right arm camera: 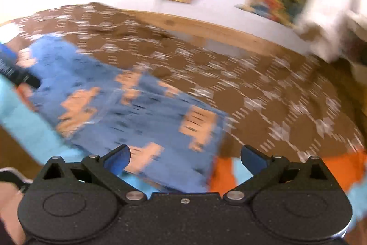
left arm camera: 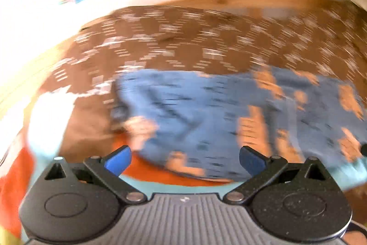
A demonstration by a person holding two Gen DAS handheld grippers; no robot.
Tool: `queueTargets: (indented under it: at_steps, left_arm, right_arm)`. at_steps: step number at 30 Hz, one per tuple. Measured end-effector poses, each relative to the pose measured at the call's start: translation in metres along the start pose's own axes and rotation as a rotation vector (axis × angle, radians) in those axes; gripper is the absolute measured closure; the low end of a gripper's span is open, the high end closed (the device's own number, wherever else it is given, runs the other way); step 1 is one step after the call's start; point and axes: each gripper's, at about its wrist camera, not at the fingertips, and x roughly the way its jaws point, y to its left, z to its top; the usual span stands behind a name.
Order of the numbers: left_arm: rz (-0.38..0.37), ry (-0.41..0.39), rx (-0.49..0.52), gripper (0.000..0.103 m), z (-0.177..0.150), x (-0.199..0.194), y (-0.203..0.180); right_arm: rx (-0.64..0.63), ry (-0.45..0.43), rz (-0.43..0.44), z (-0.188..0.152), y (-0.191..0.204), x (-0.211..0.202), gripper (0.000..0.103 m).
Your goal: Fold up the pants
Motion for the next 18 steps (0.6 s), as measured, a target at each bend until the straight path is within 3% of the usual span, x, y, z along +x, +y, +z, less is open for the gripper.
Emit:
queueTargets:
  at_steps: [4,6,7,9,11,14,16,18]
  left_arm:
    - [0.046,-0.008,-0.096,0.020,0.012,0.018,0.036]
    - [0.066,0.001,-0.073,0.047,0.020,0.028,0.042]
    - [0.078,0.010,-0.065,0.055,0.021,0.030,0.043]
    - [0.057,0.029,-0.070,0.074,0.025,0.036,0.045]
    - [0.024,0.033,-0.087,0.087,0.027,0.040,0.047]
    - [0.043,-0.025,-0.060,0.090,0.034,0.037,0.043]
    - [0.084,-0.053,-0.002,0.090,0.034,0.039,0.037]
    - [0.121,-0.014,0.035,0.087,0.031,0.050,0.037]
  right_arm:
    - [-0.141,-0.059,0.175,0.027,0.007,0.023,0.010]
    - [-0.183,-0.048,0.237,0.040,0.012,0.043,0.030]
    - [-0.183,-0.041,0.264,0.046,0.014,0.054,0.038]
    - [-0.189,-0.019,0.295,0.058,0.023,0.075,0.067]
    - [-0.203,0.003,0.323,0.065,0.032,0.093,0.073]
    - [-0.242,0.049,0.308,0.066,0.045,0.119,0.080]
    - [-0.238,0.067,0.296,0.064,0.048,0.133,0.077]
    - [-0.219,0.067,0.271,0.063,0.049,0.138,0.064]
